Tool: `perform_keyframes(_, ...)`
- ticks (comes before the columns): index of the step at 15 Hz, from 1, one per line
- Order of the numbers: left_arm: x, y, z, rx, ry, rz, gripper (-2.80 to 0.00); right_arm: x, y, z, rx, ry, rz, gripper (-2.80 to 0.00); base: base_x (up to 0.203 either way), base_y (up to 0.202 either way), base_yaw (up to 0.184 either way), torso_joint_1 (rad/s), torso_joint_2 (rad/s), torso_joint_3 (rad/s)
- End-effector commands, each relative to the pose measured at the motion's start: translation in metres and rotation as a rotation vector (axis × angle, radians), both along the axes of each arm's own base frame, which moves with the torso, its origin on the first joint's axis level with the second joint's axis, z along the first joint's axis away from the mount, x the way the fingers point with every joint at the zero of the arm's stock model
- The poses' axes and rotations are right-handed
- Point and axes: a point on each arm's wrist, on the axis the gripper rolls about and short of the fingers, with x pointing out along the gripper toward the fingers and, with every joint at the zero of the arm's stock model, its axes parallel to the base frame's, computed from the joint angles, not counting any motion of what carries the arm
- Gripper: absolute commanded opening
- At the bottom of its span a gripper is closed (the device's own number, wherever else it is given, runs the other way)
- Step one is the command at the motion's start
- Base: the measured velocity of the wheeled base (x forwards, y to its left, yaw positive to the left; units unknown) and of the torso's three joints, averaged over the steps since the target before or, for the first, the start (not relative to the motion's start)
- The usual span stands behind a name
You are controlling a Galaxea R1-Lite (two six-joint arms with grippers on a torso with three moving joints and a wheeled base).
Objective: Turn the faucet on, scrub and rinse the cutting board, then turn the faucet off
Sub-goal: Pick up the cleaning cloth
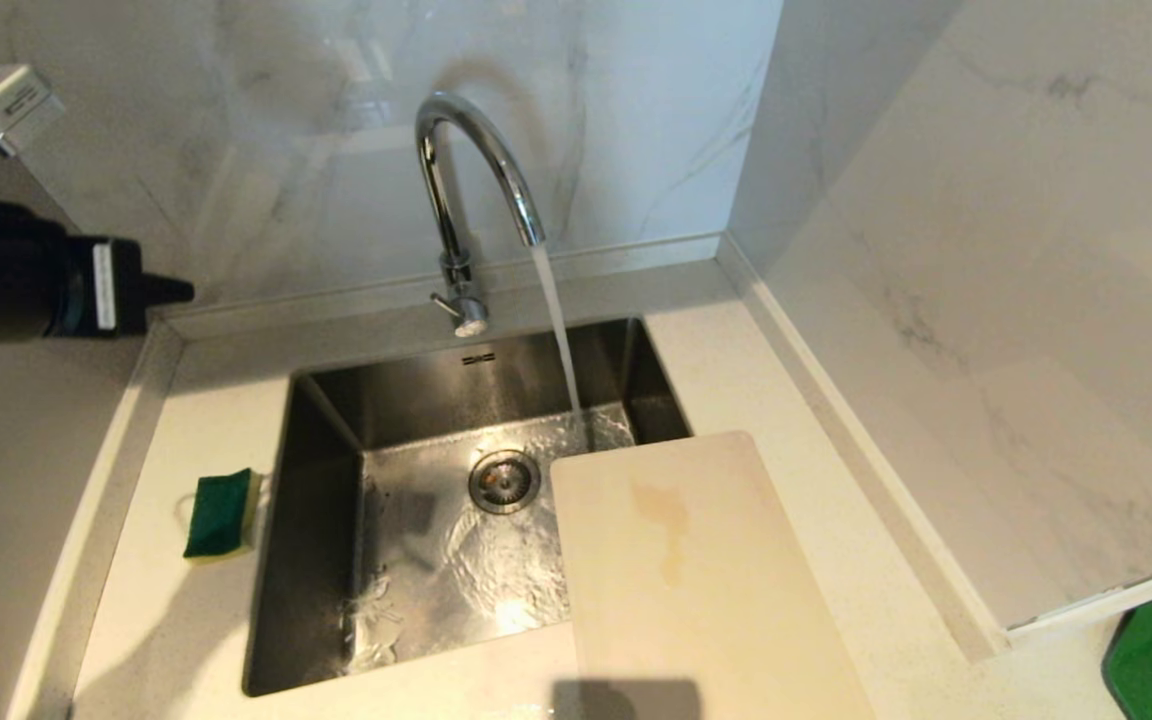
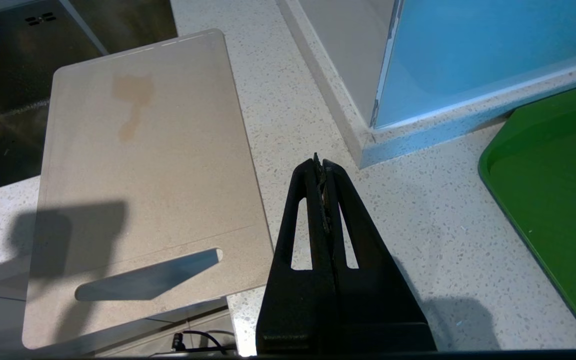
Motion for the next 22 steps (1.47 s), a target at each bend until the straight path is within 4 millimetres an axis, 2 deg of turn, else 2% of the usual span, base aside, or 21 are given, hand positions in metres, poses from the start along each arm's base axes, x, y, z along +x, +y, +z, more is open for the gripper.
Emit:
perform_keyframes(1,-0.046,0.017,-0.024,0.067,0.063,-0.018,-2.80,0.000,0.000,0.000,0.001,0.001,0.000,-2.80,0.000,0.000,0.000,0.000,0.00,0.000)
perform_keyframes(4,-0.043,0.016,-0.063,0.244,0.263,-0.064,-2.80,0.000,0.000,0.000,0.001,0.001,-0.001,-2.80,0.000,0.000,0.000,0.000,0.00,0.000)
perform_keyframes(5,-0.048,0.018,-0.066,0.275,0.327,-0.057,-2.80,0.000,0.000,0.000,0.001,0.001,0.000,-2.80,0.000,0.000,0.000,0.000,0.00,0.000)
perform_keyframes(7,-0.049,0.020,-0.058,0.295,0.403,-0.032,-2.80,0.000,0.000,0.000,0.001,0.001,0.000,-2.80,0.000,0.000,0.000,0.000,0.00,0.000)
perform_keyframes(10,-0.015,0.014,-0.081,0.244,0.558,0.050,-2.80,0.000,0.000,0.000,0.001,0.001,0.000,-2.80,0.000,0.000,0.000,0.000,0.00,0.000)
perform_keyframes(13,0.010,0.033,-0.097,0.147,0.649,0.149,-2.80,0.000,0.000,0.000,0.001,0.001,0.000,-2.80,0.000,0.000,0.000,0.000,0.00,0.000)
perform_keyframes(17,0.037,0.073,-0.124,-0.016,0.760,0.235,-2.80,0.000,0.000,0.000,0.001,0.001,0.000,-2.80,0.000,0.000,0.000,0.000,0.00,0.000)
perform_keyframes(19,0.051,0.078,-0.143,-0.029,0.746,0.245,-2.80,0.000,0.000,0.000,0.001,0.001,0.000,-2.80,0.000,0.000,0.000,0.000,0.00,0.000)
perform_keyframes(20,0.059,0.081,-0.152,-0.028,0.735,0.248,0.00,0.000,0.000,0.000,0.001,0.001,0.000,-2.80,0.000,0.000,0.000,0.000,0.00,0.000)
perform_keyframes(22,0.072,0.086,-0.165,-0.017,0.742,0.247,0.00,0.000,0.000,0.000,0.001,0.001,0.000,-2.80,0.000,0.000,0.000,0.000,0.00,0.000)
